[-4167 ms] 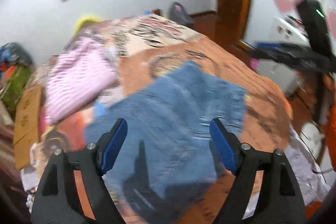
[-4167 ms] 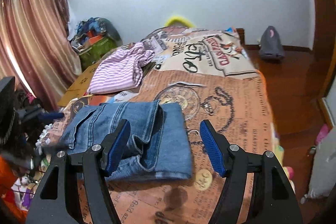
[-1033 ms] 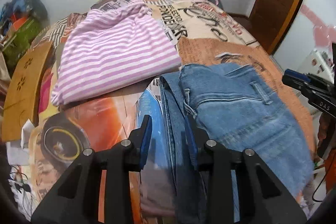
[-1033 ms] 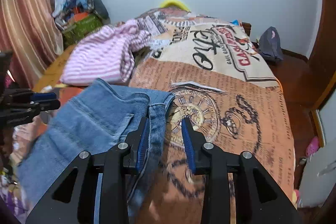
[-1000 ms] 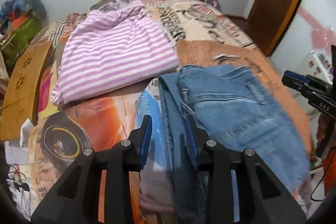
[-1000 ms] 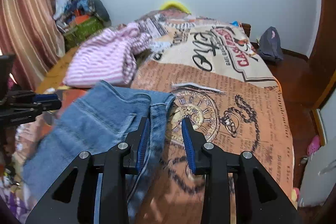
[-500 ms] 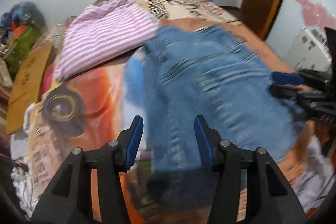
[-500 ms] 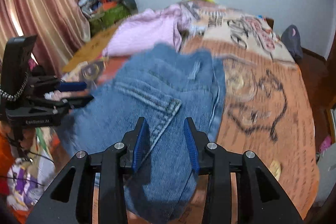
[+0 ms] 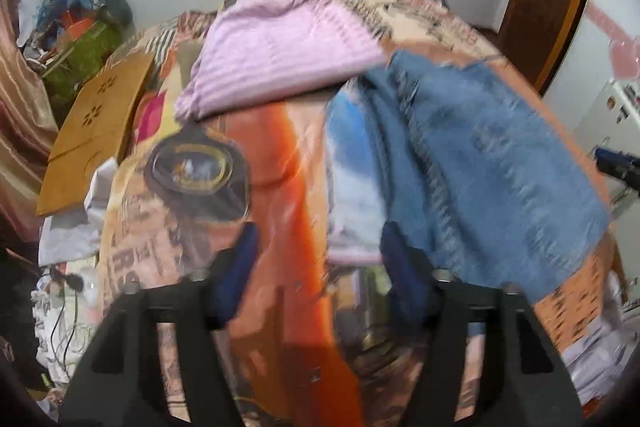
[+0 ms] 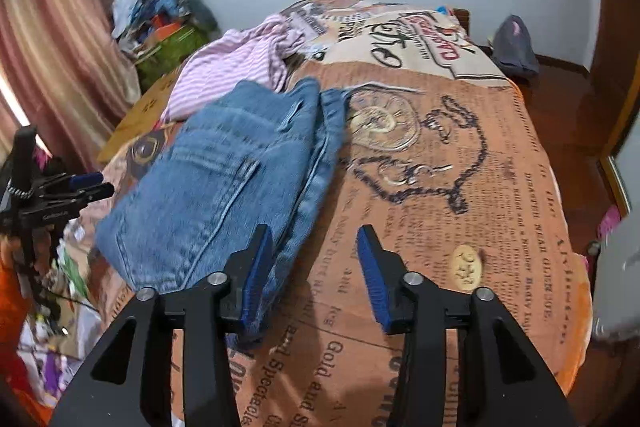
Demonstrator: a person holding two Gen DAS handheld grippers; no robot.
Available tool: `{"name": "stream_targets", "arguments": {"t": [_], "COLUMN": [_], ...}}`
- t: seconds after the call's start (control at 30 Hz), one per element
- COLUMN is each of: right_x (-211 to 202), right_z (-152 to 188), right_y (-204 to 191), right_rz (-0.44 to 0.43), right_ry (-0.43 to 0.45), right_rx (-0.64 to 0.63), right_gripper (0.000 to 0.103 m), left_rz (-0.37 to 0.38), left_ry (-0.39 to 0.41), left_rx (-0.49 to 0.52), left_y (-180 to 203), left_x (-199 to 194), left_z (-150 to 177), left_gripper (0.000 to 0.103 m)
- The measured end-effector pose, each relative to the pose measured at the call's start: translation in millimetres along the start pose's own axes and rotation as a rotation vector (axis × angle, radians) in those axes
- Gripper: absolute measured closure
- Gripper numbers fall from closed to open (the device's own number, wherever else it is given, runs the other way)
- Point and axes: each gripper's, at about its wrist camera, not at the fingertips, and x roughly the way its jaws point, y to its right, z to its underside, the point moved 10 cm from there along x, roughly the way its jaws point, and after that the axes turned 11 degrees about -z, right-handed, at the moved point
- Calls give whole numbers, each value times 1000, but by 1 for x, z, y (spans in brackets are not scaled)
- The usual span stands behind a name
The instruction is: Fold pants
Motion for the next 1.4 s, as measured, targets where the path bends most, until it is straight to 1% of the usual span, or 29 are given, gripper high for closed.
{"name": "stream_targets", "arguments": {"t": [0.03,0.07,0.1,0.13,0.17,0.2,0.3,0.37,0.53,0.6,0.67,0.77,0.83,0.9,1.03,1.1,1.2,1.27,1.4], "right_x": [-3,-5,-8,-9,-9,-8,-1,8,40,51,62,68,73,78,92,95,99,102,109], "right_z": [-4,-8,-14,-17,-22,-25,-32,-33,-26,-21,-18,-19,-21,-21,-19,-20,-22,-24,-30], "right_y": [0,-2,-5,-9,-14,-17,-21,-20,-11,-7,-4,-2,-3,-5,-6,-6,-8,-10,-11], "right_rz": [7,15,24,26,22,16,4,-4,-44,-57,-91,-138,-165,-184,-258,-279,-299,-314,-340], "right_ry": [8,16,28,37,47,54,55,38,-47,-79,-104,-111,-123,-137,-170,-173,-178,-181,-193], "right_rx": [4,-2,-18,-31,-46,-56,-74,-71,-26,-12,10,31,33,33,67,73,56,54,54], "right_gripper": [54,49,45,43,36,31,26,25,24,24,24,19,19,17,15,12,9,8,8], "left_rz": [2,10,17,29,41,71,120,137,171,193,211,233,259,292,367,411,500,535,563], "left_ry": [28,67,89,98,101,98,65,36,-51,-63,-72,-80,-95,-109,-151,-181,-252,-277,-285], "left_rx": [-4,-4,2,9,12,19,25,25,49,41,29,27,27,19,-8,-27,-60,-65,-30], "left_y": [3,8,14,20,24,34,51,58,75,78,80,82,85,89,95,98,104,107,117], "left_x": [-4,-11,-14,-15,-16,-15,-7,2,30,37,42,48,53,57,68,73,82,87,91], "left_z": [-9,-19,-26,-32,-36,-41,-45,-46,-35,-34,-36,-39,-39,-40,-43,-43,-42,-42,-47], "left_gripper": [22,19,17,13,10,9,8,8,8,7,3,0,0,0,0,0,0,0,0]}}
